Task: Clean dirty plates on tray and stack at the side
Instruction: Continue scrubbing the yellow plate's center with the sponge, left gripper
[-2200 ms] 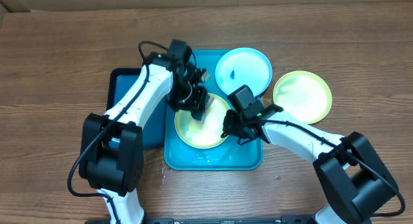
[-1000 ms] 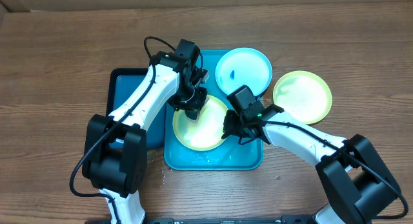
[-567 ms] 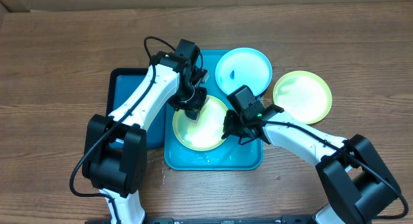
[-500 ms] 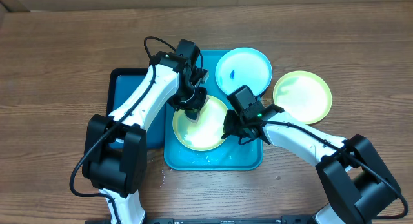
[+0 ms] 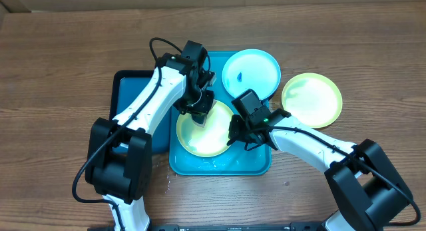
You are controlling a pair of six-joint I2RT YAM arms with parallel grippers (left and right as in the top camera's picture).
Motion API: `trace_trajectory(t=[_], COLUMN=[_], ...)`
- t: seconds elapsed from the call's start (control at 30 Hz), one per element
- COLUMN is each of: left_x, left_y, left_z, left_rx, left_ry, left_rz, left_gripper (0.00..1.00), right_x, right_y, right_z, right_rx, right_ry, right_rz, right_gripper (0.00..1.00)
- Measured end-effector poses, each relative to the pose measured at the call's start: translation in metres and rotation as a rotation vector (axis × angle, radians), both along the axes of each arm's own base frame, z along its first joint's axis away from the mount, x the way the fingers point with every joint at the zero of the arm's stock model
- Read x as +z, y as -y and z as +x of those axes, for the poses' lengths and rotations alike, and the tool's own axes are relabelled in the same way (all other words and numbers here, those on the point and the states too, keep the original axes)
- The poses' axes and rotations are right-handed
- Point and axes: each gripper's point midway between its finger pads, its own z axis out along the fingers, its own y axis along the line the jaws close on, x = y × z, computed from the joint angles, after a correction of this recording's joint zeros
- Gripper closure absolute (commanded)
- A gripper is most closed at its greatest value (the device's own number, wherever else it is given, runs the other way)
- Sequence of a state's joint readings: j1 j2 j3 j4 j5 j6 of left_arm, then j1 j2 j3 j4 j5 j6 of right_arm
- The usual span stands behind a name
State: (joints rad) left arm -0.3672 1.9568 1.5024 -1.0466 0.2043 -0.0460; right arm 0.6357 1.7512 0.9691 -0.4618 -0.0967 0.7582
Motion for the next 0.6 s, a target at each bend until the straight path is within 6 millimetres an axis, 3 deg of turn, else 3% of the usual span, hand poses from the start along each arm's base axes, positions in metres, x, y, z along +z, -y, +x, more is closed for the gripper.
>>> trace_trajectory(t=[0.6], left_x=[-0.0006], left_y=[-0.0021], left_z=[0.0010], left_rx=[0.004], left_ry=[0.005], left_rz=[0.013], left_gripper=[0.96], right_x=[0.0001], right_y=[-0.0003], right_z=[0.0002], right_rx=[0.000], right_ry=[0.001], right_rz=[0.001], right_gripper=[0.96])
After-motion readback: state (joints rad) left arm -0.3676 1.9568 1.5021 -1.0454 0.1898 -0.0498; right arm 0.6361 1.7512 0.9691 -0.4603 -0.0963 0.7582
